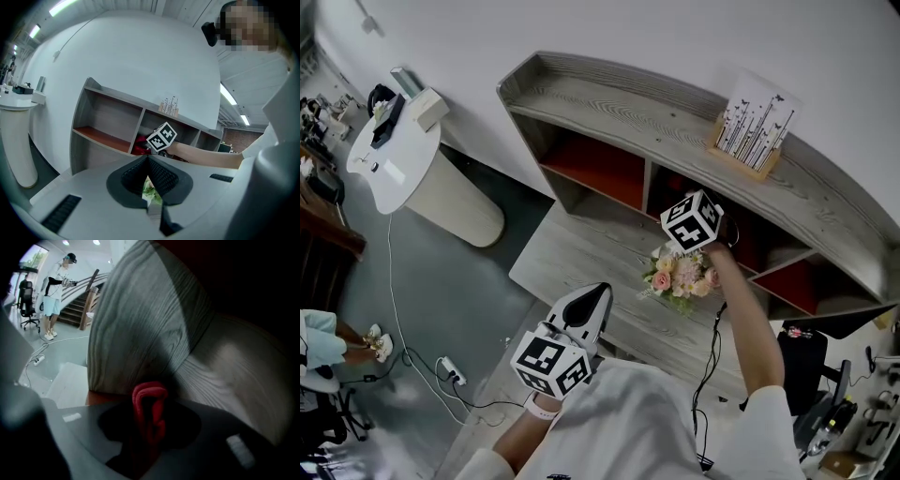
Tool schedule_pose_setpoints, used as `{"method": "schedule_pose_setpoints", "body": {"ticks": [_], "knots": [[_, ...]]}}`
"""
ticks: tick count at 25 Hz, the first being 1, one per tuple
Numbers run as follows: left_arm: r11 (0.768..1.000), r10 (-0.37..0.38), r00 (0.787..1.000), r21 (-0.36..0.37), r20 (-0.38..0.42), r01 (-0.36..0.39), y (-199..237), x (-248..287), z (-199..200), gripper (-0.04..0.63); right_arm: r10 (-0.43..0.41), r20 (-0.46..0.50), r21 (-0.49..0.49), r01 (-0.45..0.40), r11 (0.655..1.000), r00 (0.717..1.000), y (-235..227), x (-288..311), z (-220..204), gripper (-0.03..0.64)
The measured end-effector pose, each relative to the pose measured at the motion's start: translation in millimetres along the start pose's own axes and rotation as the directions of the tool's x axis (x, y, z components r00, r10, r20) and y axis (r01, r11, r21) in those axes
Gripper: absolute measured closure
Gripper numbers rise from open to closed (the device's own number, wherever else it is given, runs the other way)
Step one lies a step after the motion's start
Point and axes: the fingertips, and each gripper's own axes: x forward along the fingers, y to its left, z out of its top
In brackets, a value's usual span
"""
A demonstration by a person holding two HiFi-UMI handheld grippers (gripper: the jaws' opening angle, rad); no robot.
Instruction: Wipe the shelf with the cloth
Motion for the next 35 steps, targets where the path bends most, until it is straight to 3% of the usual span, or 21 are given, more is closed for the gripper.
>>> {"method": "schedule_pose_setpoints", "body": {"ticks": [4,7,11,19,21,25,28,35], "knots": [[1.000,-0.024,1.000,0.008,-0.017,0.024,-6,6,-4,0.589,0.037,0.014,0.000,-0.037,0.999,0.999,17,-17,-3,0.489],[0.999,-0.039,0.999,0.004,-0.014,0.039,-11,11,-4,0.589,0.029,-0.007,0.053,-0.029,0.998,1.000,15,-28,-16,0.491],[0.998,-0.067,0.998,0.006,-0.014,0.067,-17,17,-4,0.589,-0.062,-0.086,0.118,0.072,0.990,0.994,-6,-46,-43,0.491],[0.986,-0.165,0.985,0.007,-0.049,0.165,-23,40,-1,0.589,-0.196,-0.210,0.188,0.236,0.953,0.958,-32,-72,-85,0.491],[0.979,-0.201,0.978,0.022,-0.057,0.202,-26,47,4,0.589,-0.233,-0.252,0.214,0.289,0.933,0.939,-43,-77,-98,0.491],[0.962,-0.266,0.961,0.036,-0.078,0.270,-24,53,17,0.589,-0.321,-0.366,0.278,0.432,0.858,0.874,-64,-93,-128,0.492],[0.950,-0.306,0.946,0.037,-0.108,0.311,-19,56,19,0.589,-0.345,-0.418,0.320,0.492,0.810,0.840,-65,-99,-136,0.492],[0.923,-0.376,0.914,0.032,-0.150,0.385,-13,63,21,0.589,-0.418,-0.505,0.289,0.605,0.742,0.755,-58,-122,-148,0.494]]}}
